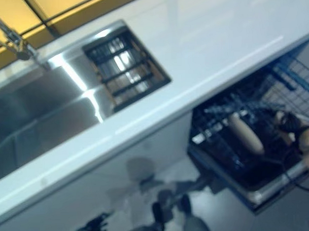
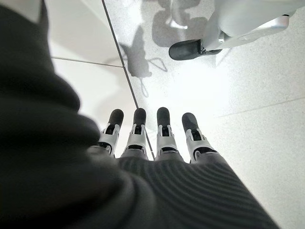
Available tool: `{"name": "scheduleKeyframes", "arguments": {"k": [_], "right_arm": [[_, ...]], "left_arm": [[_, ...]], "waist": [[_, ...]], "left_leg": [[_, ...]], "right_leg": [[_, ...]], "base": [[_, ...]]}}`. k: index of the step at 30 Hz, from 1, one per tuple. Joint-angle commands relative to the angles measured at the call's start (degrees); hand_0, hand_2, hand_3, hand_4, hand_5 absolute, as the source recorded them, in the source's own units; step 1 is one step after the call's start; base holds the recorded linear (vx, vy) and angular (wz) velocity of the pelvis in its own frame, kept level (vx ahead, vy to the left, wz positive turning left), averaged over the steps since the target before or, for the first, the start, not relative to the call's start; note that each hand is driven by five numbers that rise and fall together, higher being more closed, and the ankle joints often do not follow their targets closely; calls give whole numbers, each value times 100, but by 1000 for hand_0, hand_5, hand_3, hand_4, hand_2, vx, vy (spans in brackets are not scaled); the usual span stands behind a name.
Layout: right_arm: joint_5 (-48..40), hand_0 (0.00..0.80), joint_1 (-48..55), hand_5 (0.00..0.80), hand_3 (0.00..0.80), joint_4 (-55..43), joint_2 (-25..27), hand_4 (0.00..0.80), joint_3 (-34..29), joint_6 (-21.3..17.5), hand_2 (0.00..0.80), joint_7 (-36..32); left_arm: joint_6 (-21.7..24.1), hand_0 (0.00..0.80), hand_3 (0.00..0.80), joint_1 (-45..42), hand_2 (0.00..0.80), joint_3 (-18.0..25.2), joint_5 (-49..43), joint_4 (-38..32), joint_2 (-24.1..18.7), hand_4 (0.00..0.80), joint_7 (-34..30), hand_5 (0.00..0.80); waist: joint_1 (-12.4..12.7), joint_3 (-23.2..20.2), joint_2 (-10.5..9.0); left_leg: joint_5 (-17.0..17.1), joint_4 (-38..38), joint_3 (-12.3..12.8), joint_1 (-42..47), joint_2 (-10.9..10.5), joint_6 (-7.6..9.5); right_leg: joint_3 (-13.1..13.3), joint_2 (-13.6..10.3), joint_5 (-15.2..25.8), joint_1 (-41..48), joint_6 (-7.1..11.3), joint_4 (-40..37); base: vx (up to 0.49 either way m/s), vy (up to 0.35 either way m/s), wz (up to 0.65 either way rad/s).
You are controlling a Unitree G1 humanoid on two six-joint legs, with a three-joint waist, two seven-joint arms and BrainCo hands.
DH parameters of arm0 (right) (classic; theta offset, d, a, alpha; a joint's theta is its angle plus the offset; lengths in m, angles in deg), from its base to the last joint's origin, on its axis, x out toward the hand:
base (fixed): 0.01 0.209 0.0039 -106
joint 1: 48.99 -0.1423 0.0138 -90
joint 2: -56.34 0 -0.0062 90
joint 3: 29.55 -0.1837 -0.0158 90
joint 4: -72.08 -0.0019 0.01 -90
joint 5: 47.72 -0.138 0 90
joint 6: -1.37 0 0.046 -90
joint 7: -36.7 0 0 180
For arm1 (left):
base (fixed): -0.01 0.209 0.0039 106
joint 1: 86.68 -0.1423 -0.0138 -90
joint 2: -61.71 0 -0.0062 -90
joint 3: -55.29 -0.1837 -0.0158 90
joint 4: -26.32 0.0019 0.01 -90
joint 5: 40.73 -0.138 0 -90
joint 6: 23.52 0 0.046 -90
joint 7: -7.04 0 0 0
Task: Take plates into dishwasher
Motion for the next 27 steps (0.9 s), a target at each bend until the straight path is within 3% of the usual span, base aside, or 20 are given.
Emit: {"name": "scheduleKeyframes", "arguments": {"k": [1,12,21,27], "right_arm": [[36,800,-606,800,800,100,-57,800,348,-132,800,173],[148,800,-760,800,800,-147,63,800,429,-188,800,61],[-423,800,-968,800,800,-528,279,800,437,-339,800,-101],[-1091,800,-952,800,800,-1228,380,800,226,-324,800,-652]], "left_arm": [[39,0,0,189,0,-247,65,154,-29,0,-22,0],[-6,0,0,214,0,-306,46,88,-14,0,-3,0],[-34,0,0,224,0,-292,18,107,-37,0,-15,0],[-85,0,0,208,0,-178,-71,125,-35,0,4,0]], "waist": [[23,-252,-325],[-9,-211,-315],[-34,-221,-385],[-101,-298,-529]], "left_leg": [[-185,-23,-88,170,94,-318],[-173,-23,-72,141,97,-339],[-160,-23,-78,169,136,-366],[-176,-23,-67,204,170,-370]], "right_leg": [[19,-582,267,-247,720,-12],[-3,-584,277,-296,714,-12],[-14,-556,280,-270,700,-12],[28,-520,270,-230,689,-12]], "base": [[0,0,0],[0,0,0],[0,0,0],[11,-2,0]]}}
